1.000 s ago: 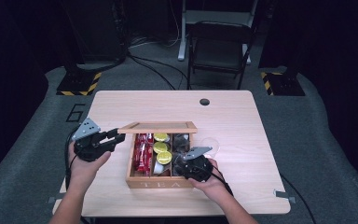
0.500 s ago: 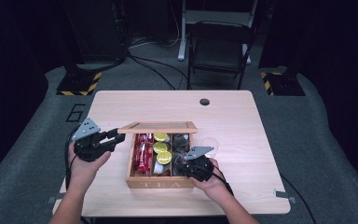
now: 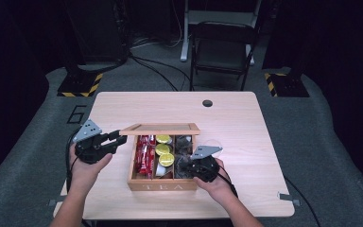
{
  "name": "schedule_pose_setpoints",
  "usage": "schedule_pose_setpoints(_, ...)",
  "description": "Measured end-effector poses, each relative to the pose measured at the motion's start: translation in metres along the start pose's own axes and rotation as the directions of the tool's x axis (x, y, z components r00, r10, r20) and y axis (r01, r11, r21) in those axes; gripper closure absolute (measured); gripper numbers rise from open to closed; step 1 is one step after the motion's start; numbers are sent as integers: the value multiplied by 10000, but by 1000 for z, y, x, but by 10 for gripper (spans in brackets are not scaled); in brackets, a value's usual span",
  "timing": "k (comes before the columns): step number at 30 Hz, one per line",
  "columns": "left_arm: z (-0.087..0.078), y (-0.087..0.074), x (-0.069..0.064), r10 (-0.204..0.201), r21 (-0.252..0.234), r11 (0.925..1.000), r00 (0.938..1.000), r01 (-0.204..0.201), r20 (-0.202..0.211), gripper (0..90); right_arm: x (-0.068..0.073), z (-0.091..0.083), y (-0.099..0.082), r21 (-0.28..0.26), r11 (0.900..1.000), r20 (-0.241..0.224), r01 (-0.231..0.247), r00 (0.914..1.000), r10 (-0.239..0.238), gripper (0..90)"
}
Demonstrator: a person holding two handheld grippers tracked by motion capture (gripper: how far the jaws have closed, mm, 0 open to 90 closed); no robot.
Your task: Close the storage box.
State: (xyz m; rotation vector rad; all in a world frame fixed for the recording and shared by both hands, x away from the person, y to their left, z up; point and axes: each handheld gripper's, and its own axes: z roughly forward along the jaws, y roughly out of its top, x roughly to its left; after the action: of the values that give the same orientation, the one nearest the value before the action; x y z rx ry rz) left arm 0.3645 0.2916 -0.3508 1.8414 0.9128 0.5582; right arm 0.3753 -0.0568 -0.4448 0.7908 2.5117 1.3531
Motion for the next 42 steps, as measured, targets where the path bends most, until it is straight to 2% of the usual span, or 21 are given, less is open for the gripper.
schedule_pose_setpoints(5, 0, 0, 0, -5, -3, 10000, 10000, 5, -12, 668, -3, -11, 4, -278, 9996, 178, 59, 9998, -54, 897)
schedule_pose_setpoints(11, 0, 0, 0, -8, -16, 10000, 10000, 8, -19, 668, -10, -22, 6, -524, 9985, 399, -182, 9990, 203, 897)
schedule_pose_setpoints(17, 0, -1, -1, -14, -21, 10000, 10000, 14, -39, 668, -18, -32, 8, -774, 9968, 688, -194, 9973, 248, 897)
schedule_pose_setpoints(23, -1, -2, -2, -5, 7, 10000, 10000, 5, -71, 668, -28, -41, 9, -987, 9943, 1061, -407, 9930, 512, 897)
schedule_pose_setpoints(33, -1, -5, -4, 32, 83, 10000, 10000, -31, -95, 668, -40, -48, 10, -1013, 9940, 1702, -419, 9837, 588, 897)
schedule_pose_setpoints(41, -2, -6, -6, 42, 141, 9999, 9999, -40, -124, 669, -49, -51, 10, -1062, 9936, 1917, -395, 9797, 594, 896)
schedule_pose_setpoints(42, -2, -6, -6, 44, 148, 9999, 9999, -42, -123, 668, -50, -51, 10, -1131, 9921, 1955, -533, 9778, 748, 896)
